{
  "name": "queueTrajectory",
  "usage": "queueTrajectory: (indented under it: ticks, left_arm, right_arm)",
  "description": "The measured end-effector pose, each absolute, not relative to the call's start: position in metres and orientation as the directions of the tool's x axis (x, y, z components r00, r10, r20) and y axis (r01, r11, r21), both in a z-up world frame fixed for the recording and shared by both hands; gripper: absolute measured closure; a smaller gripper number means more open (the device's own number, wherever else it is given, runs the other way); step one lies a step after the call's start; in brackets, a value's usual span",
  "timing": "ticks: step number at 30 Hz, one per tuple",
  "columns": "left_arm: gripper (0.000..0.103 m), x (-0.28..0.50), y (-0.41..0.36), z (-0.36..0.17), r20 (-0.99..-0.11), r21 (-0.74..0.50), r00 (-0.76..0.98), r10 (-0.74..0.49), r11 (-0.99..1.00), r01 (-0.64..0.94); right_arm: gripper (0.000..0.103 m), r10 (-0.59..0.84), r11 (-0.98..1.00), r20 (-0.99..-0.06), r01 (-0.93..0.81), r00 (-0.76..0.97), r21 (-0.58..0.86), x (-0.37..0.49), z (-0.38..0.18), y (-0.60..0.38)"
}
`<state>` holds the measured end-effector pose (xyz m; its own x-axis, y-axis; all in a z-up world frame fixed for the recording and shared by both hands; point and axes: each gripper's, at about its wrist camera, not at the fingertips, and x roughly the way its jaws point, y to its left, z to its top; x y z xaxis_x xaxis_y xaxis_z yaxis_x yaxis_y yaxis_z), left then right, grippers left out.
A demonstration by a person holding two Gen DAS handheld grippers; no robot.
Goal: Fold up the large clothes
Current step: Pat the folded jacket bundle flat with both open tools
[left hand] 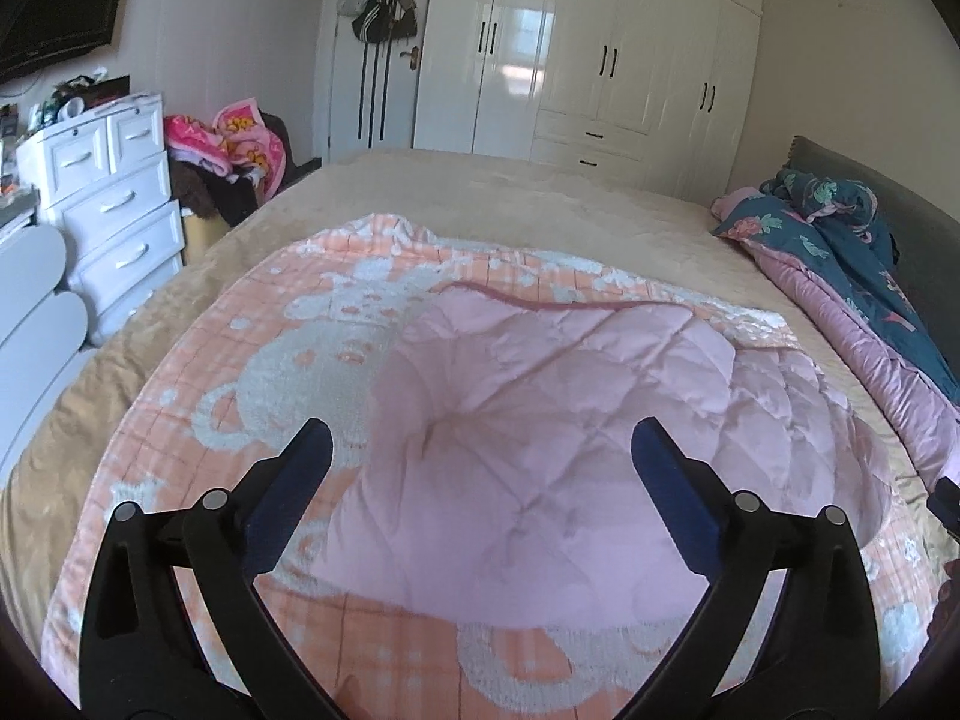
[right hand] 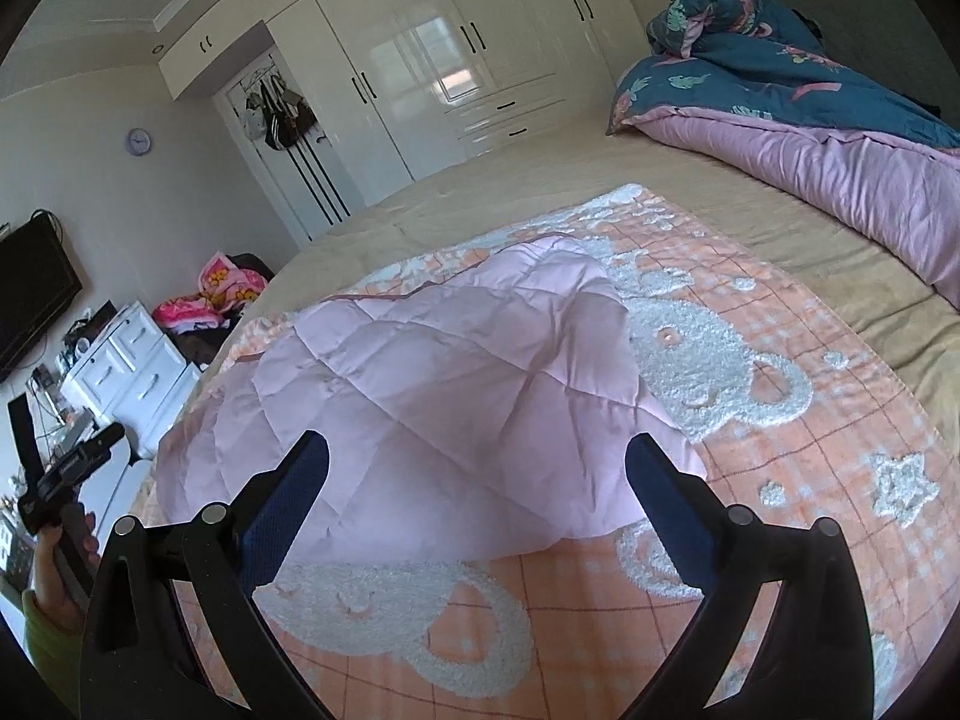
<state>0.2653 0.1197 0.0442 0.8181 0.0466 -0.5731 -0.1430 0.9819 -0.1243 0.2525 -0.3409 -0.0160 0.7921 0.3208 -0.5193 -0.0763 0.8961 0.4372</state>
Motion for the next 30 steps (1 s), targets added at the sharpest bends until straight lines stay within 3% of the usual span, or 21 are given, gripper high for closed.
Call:
queueTrajectory:
  ticks: [23, 30]
  left_arm:
    - [0.009, 0.234, 0.130, -0.030, -0.720, -0.133, 0.691, 0.064, 0.965, -0.227]
    - [0.009, 0.244, 0.142, -0.047, -0.741, -0.253, 0.671, -0.022, 0.935, -0.249]
  right_arm:
    - [0.004, 0.293, 0.883, -0.610, 0.037, 0.736, 0.469, 0.245, -0.068, -0.338]
    - [0.004, 0.290, 0.871, -0.638, 0.079, 0.714, 0.484, 0.258, -0.088, -0.343]
